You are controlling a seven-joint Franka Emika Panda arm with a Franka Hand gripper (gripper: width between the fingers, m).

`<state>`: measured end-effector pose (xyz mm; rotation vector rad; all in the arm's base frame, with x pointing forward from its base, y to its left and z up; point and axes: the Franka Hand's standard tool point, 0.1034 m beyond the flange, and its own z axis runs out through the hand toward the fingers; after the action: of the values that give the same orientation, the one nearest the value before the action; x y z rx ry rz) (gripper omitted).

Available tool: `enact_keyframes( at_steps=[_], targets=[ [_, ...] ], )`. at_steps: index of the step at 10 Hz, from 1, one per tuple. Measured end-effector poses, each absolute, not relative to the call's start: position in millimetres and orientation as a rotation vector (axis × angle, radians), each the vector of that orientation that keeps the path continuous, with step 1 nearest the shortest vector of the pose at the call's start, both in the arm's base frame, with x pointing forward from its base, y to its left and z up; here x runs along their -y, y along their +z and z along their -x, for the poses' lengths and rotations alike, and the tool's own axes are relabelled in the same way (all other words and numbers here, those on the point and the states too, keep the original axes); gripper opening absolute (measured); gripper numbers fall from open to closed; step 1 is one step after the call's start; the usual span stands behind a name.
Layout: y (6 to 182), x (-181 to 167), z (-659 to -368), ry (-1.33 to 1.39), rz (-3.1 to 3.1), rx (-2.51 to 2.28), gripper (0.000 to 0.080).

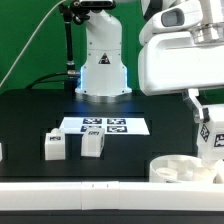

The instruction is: Assemble stool

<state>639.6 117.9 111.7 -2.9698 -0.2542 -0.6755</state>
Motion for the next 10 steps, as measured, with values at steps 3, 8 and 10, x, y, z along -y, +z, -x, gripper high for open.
enact_keyframes(
  at_steps=[3, 8, 10],
  targets=[
    [107.3, -113.0, -639.9, -0.670, 2.976, 0.265, 0.0338],
    [105.3, -107.0, -646.9, -0.716, 2.971, 0.262, 0.0338],
    [103.1, -108.4, -646.4, -0.713, 2.970, 0.264, 0.0338]
  ],
)
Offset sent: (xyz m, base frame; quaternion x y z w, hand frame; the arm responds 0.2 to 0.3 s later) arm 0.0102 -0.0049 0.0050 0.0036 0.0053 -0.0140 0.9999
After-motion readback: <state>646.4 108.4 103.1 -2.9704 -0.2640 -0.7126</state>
